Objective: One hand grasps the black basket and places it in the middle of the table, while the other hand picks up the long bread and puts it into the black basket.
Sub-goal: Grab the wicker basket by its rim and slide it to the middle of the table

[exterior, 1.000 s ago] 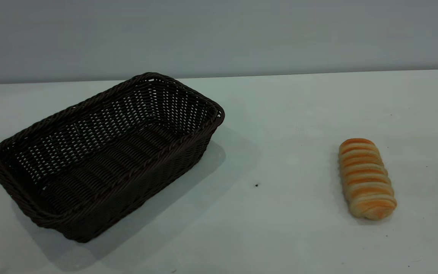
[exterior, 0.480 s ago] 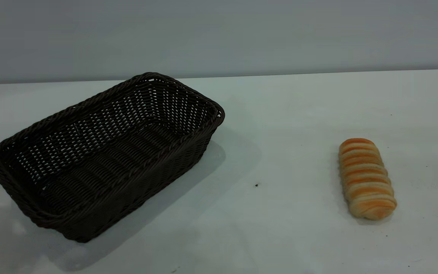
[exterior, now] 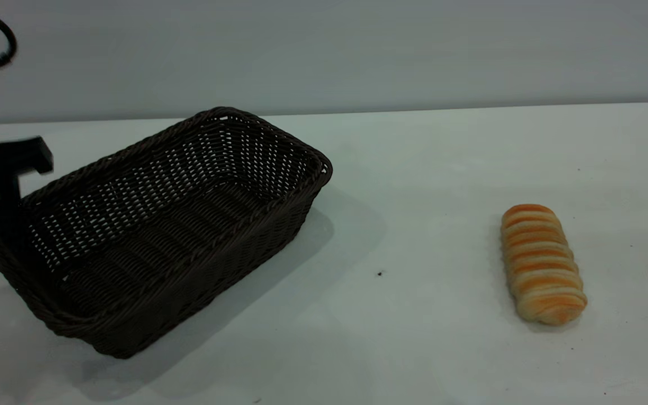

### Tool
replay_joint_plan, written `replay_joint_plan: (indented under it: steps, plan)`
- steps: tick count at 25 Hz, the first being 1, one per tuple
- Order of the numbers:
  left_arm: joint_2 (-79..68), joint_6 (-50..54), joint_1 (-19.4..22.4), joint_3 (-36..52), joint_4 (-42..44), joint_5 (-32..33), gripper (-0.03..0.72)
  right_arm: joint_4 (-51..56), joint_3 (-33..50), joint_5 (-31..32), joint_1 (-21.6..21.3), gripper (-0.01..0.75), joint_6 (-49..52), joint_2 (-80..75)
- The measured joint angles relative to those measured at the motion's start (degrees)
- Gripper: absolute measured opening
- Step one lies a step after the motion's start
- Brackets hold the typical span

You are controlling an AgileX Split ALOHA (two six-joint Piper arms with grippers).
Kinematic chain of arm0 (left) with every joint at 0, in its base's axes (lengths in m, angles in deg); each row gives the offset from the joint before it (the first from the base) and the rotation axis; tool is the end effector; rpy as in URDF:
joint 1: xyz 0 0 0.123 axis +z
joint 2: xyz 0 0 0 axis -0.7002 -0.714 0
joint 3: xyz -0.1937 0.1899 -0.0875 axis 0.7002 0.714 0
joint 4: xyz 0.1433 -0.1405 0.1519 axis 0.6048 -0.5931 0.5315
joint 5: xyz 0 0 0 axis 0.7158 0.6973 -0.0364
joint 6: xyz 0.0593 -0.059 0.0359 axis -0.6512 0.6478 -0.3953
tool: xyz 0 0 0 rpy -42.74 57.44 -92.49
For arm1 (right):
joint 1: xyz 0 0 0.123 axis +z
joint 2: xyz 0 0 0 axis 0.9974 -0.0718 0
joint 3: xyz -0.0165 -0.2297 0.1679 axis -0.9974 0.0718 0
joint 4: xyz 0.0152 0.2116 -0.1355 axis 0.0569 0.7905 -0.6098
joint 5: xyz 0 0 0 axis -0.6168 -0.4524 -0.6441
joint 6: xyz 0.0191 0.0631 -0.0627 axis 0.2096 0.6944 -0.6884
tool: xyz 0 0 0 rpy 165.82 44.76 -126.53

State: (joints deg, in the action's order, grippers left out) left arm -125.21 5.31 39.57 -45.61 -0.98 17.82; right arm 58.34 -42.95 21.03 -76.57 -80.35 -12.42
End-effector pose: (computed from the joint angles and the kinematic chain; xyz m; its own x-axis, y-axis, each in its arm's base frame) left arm 0.2941 -0.0275 0.1376 -0.8791 -0.4199 -0.2255 -0.3923 0.9062 -0.1577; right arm 0.1308 0.0249 0.2699 -0.6236 -0.1108 -0.7739 -0.1953 0.9806 0.0170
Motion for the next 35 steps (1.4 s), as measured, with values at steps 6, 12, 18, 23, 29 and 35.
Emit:
replay_joint_plan:
  steps: [6,12,18,23,29,35]
  plan:
    - [-6.32,0.00,0.00,-2.63,-1.30,-0.44,0.476,0.02,0.00,0.00,0.00,0.394,0.00,0.00]
    - [-10.37,0.00,0.00,-4.15,-1.30,-2.15,0.476,0.02,0.00,0.05,0.00,0.394,0.06,0.00]
    - [-13.39,-1.01,0.00,-5.32,-1.30,-3.84,0.373,0.02,0.00,0.05,0.00,0.394,0.06,0.00]
    - [-13.39,-6.46,0.05,-6.88,-2.76,-6.58,0.159,0.16,0.00,0.00,0.00,0.394,0.06,0.00]
    - [-13.57,-19.03,-0.46,-10.68,-8.75,-3.37,0.142,3.77,0.00,-3.61,0.00,0.394,0.10,-0.41]
    - [-13.79,-32.52,-3.62,-13.85,-17.62,-2.47,0.139,6.93,0.00,-7.16,0.00,0.394,0.12,-6.82]
